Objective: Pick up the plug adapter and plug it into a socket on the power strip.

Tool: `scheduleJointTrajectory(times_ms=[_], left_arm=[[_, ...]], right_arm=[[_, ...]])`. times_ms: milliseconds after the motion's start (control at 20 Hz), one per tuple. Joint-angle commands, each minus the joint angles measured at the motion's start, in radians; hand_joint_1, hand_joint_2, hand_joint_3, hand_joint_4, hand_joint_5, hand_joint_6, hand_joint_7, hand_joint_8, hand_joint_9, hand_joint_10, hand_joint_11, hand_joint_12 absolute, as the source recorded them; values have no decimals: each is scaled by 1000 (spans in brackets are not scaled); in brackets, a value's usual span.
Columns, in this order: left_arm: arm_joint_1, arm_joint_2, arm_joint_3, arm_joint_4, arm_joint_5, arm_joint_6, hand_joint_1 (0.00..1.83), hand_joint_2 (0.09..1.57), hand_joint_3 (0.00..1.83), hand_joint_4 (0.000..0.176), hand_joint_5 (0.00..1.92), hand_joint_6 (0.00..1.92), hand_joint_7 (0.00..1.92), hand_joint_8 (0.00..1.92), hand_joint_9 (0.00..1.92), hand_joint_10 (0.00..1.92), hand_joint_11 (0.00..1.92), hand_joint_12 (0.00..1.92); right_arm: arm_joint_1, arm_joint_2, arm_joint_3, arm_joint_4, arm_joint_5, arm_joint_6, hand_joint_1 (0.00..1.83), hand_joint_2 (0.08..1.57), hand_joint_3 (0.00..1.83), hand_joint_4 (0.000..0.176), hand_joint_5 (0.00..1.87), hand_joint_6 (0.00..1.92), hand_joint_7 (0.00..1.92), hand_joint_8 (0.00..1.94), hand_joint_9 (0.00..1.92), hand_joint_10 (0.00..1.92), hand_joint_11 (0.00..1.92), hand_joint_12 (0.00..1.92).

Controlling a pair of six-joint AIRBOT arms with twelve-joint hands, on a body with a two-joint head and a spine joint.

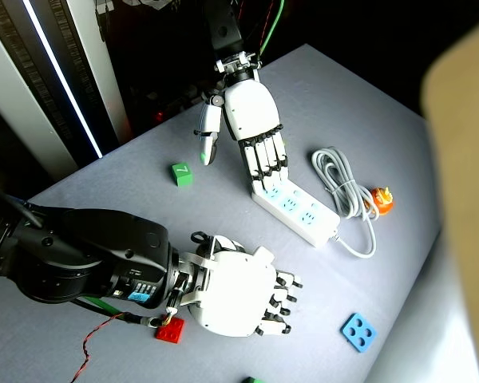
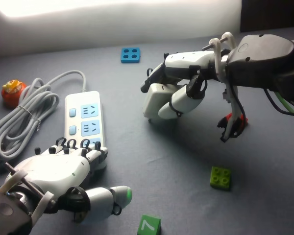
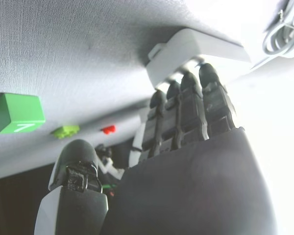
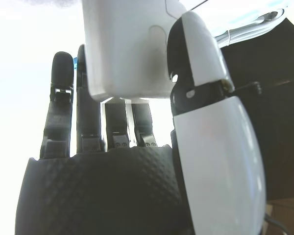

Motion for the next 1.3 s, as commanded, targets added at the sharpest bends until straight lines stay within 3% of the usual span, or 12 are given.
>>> scheduleJointTrajectory(times_ms=[0,100,150,250,300,350,400,650,900,1000,1150,1250], left_arm=[[0,-8,-5,6,-16,-1,0,1256,0,0,121,1,152,2,131,3,0,326],[0,-8,-5,6,-16,-1,0,1256,0,0,109,0,137,1,125,1,0,334],[0,-8,-5,6,-16,-1,0,1252,0,0,112,2,147,4,136,4,0,363],[0,-8,-5,6,-16,-1,0,1252,0,0,112,2,147,4,136,4,0,363],[0,-8,-4,6,-16,-1,0,1254,0,0,108,0,146,3,138,5,0,372],[0,-8,-4,6,-16,-1,0,1256,1,0,115,3,149,4,140,5,0,374],[-1,-8,-4,6,-16,-1,0,1259,2,0,117,2,150,2,137,2,0,359],[-3,-8,-4,6,-16,0,0,1252,0,0,125,4,165,3,158,2,0,392],[-3,-9,-4,6,-16,1,0,1250,0,0,133,2,175,3,167,2,0,394],[-3,-9,-3,6,-16,1,0,1248,0,0,125,0,161,0,161,0,0,395],[-2,-9,-3,6,-16,1,0,1248,0,0,137,1,184,4,183,5,0,433],[-2,-8,-2,6,-16,1,0,1249,0,0,142,3,188,3,184,3,0,430]], right_arm=[[15,3,7,13,46,2,1101,1076,0,0,703,25,768,22,756,54,231,1129],[11,2,9,13,49,1,1112,1084,0,0,869,28,945,26,930,66,422,1086],[8,1,10,13,50,0,1126,1170,0,0,867,1093,1033,15,1012,48,471,1115],[8,1,10,13,50,0,1126,1170,0,0,867,1093,1033,15,1012,48,471,1115],[8,1,10,13,52,-2,1196,1142,0,0,867,1092,1030,784,1077,72,501,1146],[8,1,10,13,53,-4,1207,1139,1,0,883,1064,1001,1000,1140,106,547,1174],[9,0,10,13,54,-6,1208,1139,1,0,896,1047,987,1062,1162,133,584,1164],[32,7,10,13,40,-19,1225,1120,0,0,927,976,1038,1009,1204,212,685,1140],[89,46,-31,13,-15,-141,1219,1122,1,0,921,1009,1028,1001,1161,287,664,1145],[125,54,-36,13,-16,-157,1203,1147,5,0,880,1067,962,1112,1035,496,622,1185],[173,55,-35,13,-48,-210,1212,1133,0,0,924,989,984,1085,1008,556,620,1193],[200,47,-34,13,-100,-305,1205,1145,2,0,892,1040,965,1110,990,557,604,1196]])
